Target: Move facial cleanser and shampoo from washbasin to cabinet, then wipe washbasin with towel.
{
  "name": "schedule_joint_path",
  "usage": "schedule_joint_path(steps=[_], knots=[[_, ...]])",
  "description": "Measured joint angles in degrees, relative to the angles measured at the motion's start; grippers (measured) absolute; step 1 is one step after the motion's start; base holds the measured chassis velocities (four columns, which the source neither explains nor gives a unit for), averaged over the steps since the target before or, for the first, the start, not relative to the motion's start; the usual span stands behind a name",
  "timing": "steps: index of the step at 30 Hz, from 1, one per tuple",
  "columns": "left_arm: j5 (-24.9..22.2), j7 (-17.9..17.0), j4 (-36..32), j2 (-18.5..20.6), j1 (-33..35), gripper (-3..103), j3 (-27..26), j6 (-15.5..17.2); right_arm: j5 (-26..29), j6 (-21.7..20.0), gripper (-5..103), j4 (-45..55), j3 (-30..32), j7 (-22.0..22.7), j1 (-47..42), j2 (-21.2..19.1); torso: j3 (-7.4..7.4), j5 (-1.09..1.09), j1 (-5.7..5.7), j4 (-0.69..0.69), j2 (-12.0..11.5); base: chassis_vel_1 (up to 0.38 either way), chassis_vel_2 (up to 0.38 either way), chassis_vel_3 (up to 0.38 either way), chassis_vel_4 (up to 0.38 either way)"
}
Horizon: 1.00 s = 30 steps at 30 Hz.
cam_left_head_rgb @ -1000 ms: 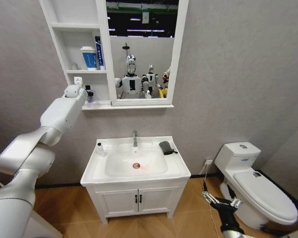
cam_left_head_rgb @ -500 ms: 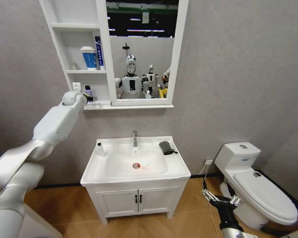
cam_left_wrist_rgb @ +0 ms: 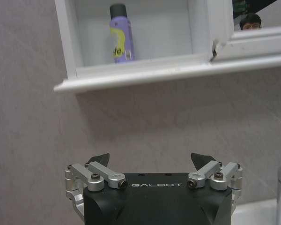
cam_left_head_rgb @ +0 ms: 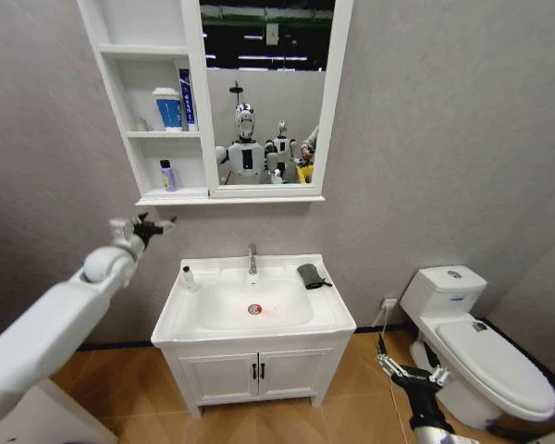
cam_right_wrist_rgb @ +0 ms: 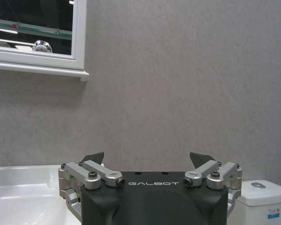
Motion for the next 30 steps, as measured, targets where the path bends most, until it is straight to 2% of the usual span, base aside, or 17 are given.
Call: schedule_joint_path(steps=[1, 4, 9, 13, 15, 16, 18, 20, 21, 25, 28, 30], knots=[[0.0, 0.0, 0.0, 0.0, 0.0, 98, 0.0, 0.0, 0.0, 0.0, 100, 0.0, 0.0, 0.0, 0.0, 0.0, 0.0, 0.0, 0.0, 0.0, 0.0, 0.0, 0.0, 0.0, 0.0], [3.4, -1.6, -0.5, -4.1, 9.3, 98, -1.6, -1.7, -0.4, 0.2, 100, 0.2, 0.0, 0.1, -0.6, 0.4, 0.0, -0.04, 0.0, 0.0, 0.0, 0.0, 0.0, 0.0, 0.0], [5.8, -0.9, 1.3, -6.2, 11.1, 98, -0.9, -2.1, -0.7, 0.3, 100, 0.1, 0.0, 0.1, -0.8, 0.4, 0.0, 0.01, 0.0, 0.0, 0.0, 0.0, 0.0, 0.0, 0.0], [8.1, 0.4, 6.2, -9.2, 8.5, 98, 1.7, -2.1, -0.7, 0.3, 100, 0.2, 0.0, 0.1, -0.9, 0.3, 0.0, 0.0, 0.0, -0.01, 0.0, 0.0, 0.0, 0.0, 0.0], [8.6, 1.0, 11.3, -12.4, 5.3, 98, 3.5, -2.2, -0.7, 0.3, 100, 0.3, 0.0, 0.2, -1.2, 0.3, 0.01, -0.01, 0.01, -0.01, 0.0, 0.0, 0.0, 0.0, 0.0], [8.6, 1.0, 11.3, -12.4, 5.3, 98, 3.5, -2.2, -0.7, 0.3, 100, 0.3, 0.0, 0.2, -1.2, 0.3, 0.01, -0.01, 0.01, -0.01, 0.0, 0.0, 0.0, 0.0, 0.0], [9.1, 1.8, 16.8, -15.5, 2.5, 98, 4.5, -2.2, -0.7, 0.3, 100, 0.4, 0.4, 0.3, -1.7, 0.4, 0.01, -0.01, 0.02, -0.02, 0.0, 0.0, 0.0, 0.0, 0.0], [9.3, 2.0, 18.4, -16.4, 1.8, 98, 4.7, -2.3, -0.7, 0.4, 100, 0.4, 0.5, 0.3, -1.9, 0.4, 0.01, -0.01, 0.02, -0.02, 0.0, 0.0, 0.0, 0.0, 0.0], [9.6, 2.2, 22.7, -18.6, -0.3, 98, 5.1, -2.4, -0.7, 0.6, 100, 0.4, 0.9, 0.3, -2.4, 0.4, 0.01, -0.01, 0.02, -0.01, 0.0, 0.0, 0.0, 0.0, 0.0], [9.4, 2.1, 26.6, -20.8, -2.4, 98, 5.3, -2.8, -0.7, 0.7, 100, 0.4, 1.3, 0.3, -2.6, 0.5, 0.01, -0.01, 0.02, -0.01, 0.0, 0.0, 0.0, 0.0, 0.0], [11.0, 2.6, 30.7, -22.7, -4.6, 101, 5.3, -4.1, -0.6, 0.9, 100, 0.4, 1.4, 0.4, -2.5, 0.8, 0.01, -0.01, 0.02, -0.01, 0.0, 0.0, 0.0, 0.0, 0.0], [14.6, 3.5, 35.5, -24.4, -6.8, 98, 5.1, -6.0, -0.6, 1.1, 100, 0.5, 1.4, 0.4, -2.7, 1.1, 0.01, -0.01, 0.02, -0.02, 0.0, 0.0, 0.0, 0.0, 0.0]])
